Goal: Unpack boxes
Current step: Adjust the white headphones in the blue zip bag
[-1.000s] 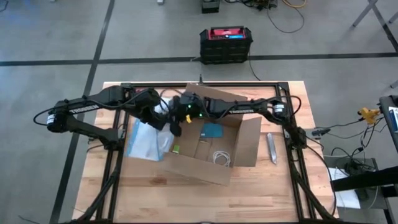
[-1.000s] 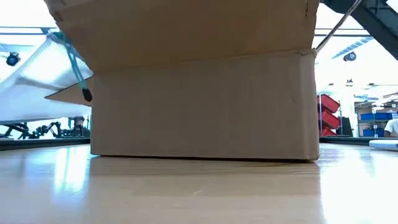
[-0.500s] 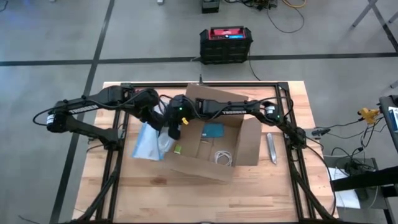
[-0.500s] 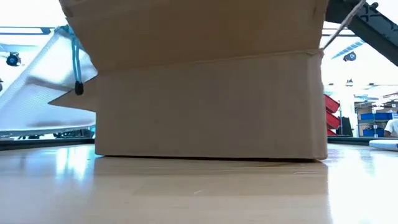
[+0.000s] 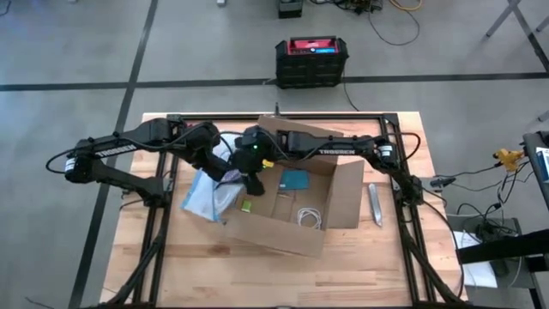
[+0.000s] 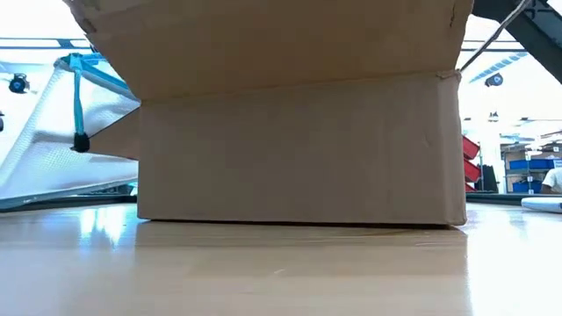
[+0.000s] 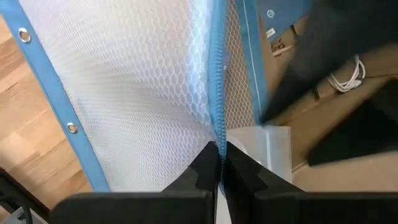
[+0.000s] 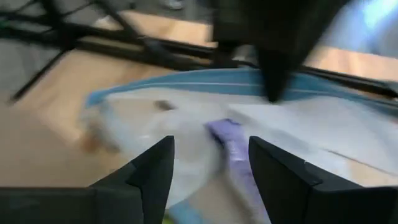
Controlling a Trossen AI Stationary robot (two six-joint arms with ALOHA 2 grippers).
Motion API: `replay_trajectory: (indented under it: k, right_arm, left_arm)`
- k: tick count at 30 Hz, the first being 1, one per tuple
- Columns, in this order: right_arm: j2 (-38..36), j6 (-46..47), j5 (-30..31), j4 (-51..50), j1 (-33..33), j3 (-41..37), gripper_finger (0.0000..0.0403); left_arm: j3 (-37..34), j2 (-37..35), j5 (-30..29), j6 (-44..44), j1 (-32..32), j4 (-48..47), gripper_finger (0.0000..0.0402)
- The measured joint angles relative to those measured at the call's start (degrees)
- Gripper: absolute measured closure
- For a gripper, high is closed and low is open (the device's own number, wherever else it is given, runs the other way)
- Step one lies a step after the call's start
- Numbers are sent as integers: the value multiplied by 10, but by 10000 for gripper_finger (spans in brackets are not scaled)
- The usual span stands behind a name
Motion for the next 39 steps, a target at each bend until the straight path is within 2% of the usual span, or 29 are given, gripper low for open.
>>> replay_trajectory:
  k: [5, 9, 15, 19, 23, 25, 27, 32, 34, 37, 39]
  right_arm:
    - [8, -47, -5, -9, 29, -16, 233]
    - [23, -55, 84, 0, 40, -24, 250]
    - [37, -49, 160, 8, 35, -26, 274]
    - [44, -2, 180, 22, 26, -27, 290]
    - [44, 132, 203, 96, 17, -24, 308]
    - [44, 153, 167, 122, 16, -25, 316]
    - [44, 135, 129, 130, 17, -25, 327]
    - [46, 116, 101, 93, 22, -34, 381]
    - [47, 87, 47, 85, 20, -41, 397]
    - [47, 62, -41, 90, 20, -41, 388]
    - [47, 64, -63, 96, 21, -41, 384]
  left_arm:
    - [-1, 4, 0, -8, 0, 0, 401]
    - [-1, 6, 5, -12, -1, 1, 401]
    - [-1, 7, 6, -21, -2, 11, 402]
    - [-1, 7, 6, -23, -5, 23, 401]
    - [-1, 8, 5, -22, -6, 31, 402]
    - [-1, 8, 5, -22, -6, 37, 401]
    - [-1, 8, 5, -21, -6, 39, 401]
    - [-1, 8, 3, -21, -6, 39, 401]
    - [-1, 8, 0, -21, -6, 39, 401]
    - [-1, 9, -1, -17, -6, 41, 401]
    - [-1, 9, 0, -16, -6, 40, 401]
